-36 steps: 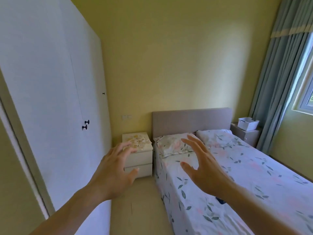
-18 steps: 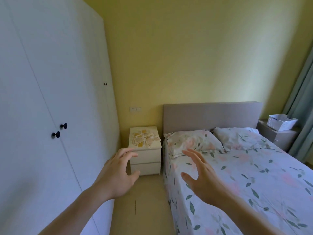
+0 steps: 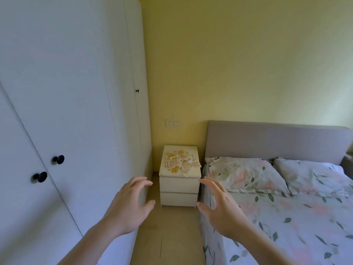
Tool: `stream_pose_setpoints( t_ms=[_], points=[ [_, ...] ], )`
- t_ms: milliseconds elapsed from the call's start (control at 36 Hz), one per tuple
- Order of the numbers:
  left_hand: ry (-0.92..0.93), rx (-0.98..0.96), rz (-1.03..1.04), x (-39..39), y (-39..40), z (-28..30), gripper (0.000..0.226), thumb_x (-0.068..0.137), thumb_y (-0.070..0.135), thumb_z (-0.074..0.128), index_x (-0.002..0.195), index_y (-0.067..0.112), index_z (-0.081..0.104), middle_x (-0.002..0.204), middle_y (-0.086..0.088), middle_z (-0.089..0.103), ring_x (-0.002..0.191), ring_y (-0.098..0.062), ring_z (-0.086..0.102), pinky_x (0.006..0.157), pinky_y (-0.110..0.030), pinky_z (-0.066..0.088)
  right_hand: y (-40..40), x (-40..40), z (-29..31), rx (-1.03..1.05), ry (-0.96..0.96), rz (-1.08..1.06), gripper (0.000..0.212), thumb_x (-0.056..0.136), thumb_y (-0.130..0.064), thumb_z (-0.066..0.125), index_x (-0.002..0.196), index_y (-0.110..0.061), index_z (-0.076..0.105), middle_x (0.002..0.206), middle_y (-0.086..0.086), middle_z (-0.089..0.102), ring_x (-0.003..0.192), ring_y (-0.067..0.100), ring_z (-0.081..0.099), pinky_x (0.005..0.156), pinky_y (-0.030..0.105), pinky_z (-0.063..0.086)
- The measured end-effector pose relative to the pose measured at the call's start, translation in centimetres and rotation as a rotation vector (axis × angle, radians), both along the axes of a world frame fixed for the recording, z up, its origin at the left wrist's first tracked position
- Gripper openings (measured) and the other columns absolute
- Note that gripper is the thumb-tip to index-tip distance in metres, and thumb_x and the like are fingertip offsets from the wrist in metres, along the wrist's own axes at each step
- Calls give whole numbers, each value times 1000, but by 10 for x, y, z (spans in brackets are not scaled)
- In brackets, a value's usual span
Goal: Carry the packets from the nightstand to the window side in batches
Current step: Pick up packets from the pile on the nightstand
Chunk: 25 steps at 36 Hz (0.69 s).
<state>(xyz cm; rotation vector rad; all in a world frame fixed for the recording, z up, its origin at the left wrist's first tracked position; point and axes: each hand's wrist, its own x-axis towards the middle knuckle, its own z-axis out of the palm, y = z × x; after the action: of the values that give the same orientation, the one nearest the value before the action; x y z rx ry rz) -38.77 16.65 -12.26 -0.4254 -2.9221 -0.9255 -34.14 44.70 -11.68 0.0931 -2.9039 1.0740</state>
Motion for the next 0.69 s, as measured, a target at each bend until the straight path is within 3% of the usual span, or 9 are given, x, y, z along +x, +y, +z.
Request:
stream_pose_setpoints(
  t_ms=[222,556,694],
  points=[
    [-89,99,1,-121,8,-35,46,92,42,63,135,38,49,145,24,37,138,-3,37,113,-28,36,11,-102,-15,6,-89,-56,62,99,-39,59,151,-43,27,156,-26,25,143,4,31,111,20,28],
    [-203,38,-130,-295,66,-64,48,89,42,66,134,34,51,140,23,40,130,-3,42,109,-25,37,63,-235,-46,-21,-188,-199,59,99,-37,58,151,-43,29,155,-16,30,137,12,40,108,26,36],
    [-241,-2,-123,-360,92,-83,45,90,38,67,132,34,52,139,22,41,129,-4,44,105,-23,37,87,-306,-69,-54,-213,-174,59,99,-34,59,151,-39,32,158,-16,29,144,11,33,113,29,33]
  ],
)
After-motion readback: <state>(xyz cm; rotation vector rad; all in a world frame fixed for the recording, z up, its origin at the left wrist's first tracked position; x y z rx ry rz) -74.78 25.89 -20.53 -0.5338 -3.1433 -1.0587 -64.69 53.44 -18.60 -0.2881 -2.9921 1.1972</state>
